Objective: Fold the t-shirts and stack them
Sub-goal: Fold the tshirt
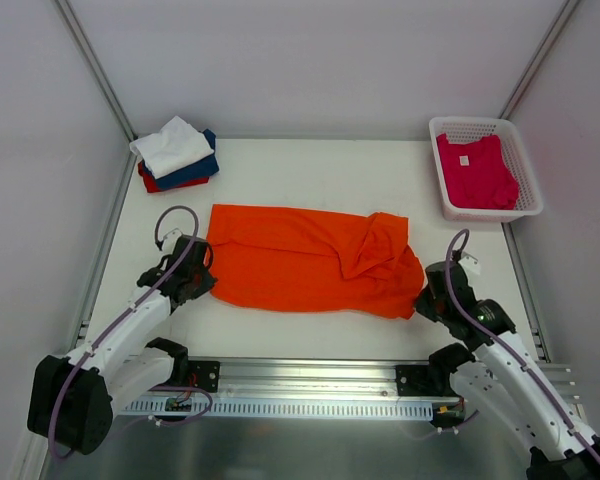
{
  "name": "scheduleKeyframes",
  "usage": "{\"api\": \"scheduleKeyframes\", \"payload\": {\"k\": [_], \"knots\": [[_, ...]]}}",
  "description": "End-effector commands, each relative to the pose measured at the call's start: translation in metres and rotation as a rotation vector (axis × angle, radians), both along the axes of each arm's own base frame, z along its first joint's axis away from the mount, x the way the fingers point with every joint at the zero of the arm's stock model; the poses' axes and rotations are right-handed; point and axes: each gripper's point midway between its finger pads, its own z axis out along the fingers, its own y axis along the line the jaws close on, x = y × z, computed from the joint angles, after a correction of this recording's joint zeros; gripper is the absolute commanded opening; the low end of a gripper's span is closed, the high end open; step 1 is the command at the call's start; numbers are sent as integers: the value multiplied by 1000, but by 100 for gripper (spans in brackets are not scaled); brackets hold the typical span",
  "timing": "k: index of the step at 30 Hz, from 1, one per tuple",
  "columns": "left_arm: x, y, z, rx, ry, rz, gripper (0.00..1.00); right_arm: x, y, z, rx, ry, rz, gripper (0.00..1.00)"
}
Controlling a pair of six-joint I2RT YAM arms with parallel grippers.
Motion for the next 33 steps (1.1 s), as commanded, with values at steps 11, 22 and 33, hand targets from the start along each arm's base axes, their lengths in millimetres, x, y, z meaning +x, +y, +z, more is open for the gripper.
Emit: {"api": "scheduleKeyframes", "payload": {"k": [11,22,33], "knots": [[49,-1,65,33,-158,-2,0,54,3,65,-109,-156,43,0],[96,15,103,27,-243,48,0,110,13,111,-193,-231,73,0],[133,20,104,28,-249,32,0,165,12,140,-238,-274,68,0]]}}
